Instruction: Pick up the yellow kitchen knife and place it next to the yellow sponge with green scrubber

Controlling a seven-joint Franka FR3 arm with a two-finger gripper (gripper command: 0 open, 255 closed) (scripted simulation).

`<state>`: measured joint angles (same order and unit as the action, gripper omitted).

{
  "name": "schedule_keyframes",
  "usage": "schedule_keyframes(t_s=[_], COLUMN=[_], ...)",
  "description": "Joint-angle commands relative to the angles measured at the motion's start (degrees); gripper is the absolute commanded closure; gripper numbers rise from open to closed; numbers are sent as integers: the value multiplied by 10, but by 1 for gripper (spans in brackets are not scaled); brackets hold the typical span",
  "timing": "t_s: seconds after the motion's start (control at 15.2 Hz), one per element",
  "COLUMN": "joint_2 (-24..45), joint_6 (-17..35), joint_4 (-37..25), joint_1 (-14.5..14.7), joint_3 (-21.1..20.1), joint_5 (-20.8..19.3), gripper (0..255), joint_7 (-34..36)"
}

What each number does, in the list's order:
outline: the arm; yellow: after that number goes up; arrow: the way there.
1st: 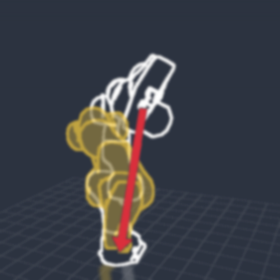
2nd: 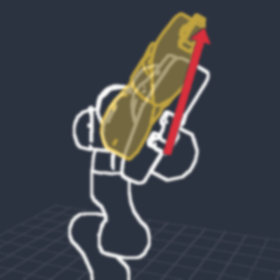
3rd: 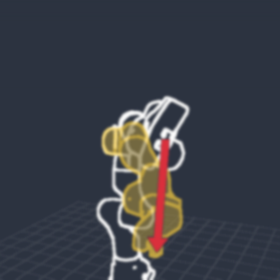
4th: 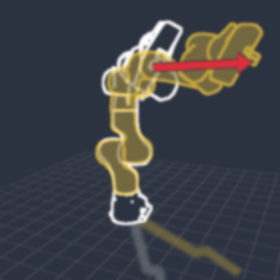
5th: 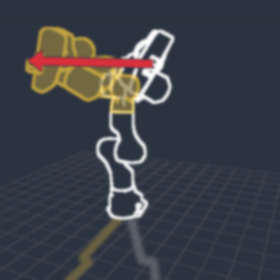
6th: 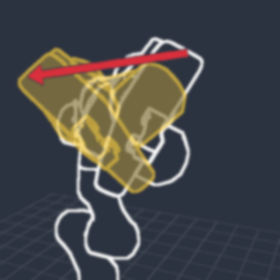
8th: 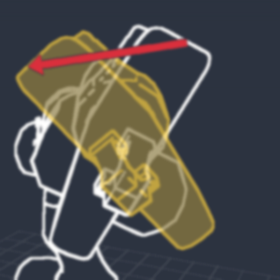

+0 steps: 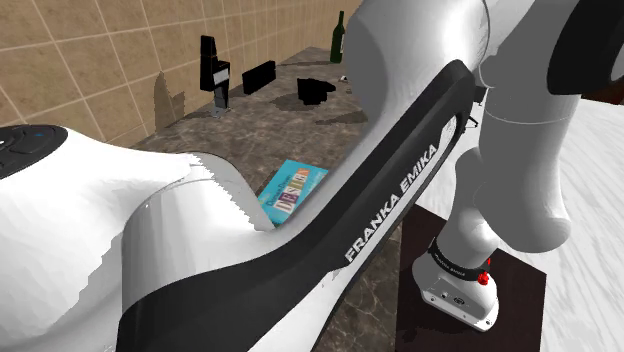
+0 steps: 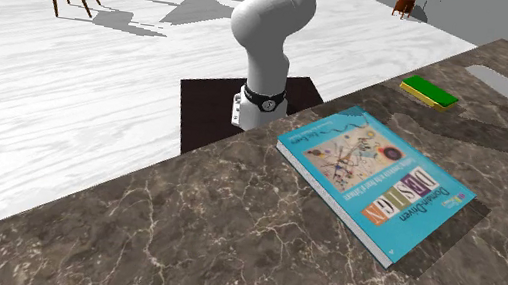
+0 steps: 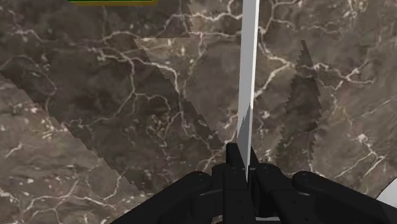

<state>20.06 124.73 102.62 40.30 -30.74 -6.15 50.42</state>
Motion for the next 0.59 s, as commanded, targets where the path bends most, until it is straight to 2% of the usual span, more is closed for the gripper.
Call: schedule_keyframes(t_s=[0.0,0.53], joint_2=[7,34], joint_6=[13,58], joint_4=[6,27], joint_1=[3,9], joint_3=[2,10], joint_5=[-5,-21], gripper=[255,255], joint_7=[3,11])
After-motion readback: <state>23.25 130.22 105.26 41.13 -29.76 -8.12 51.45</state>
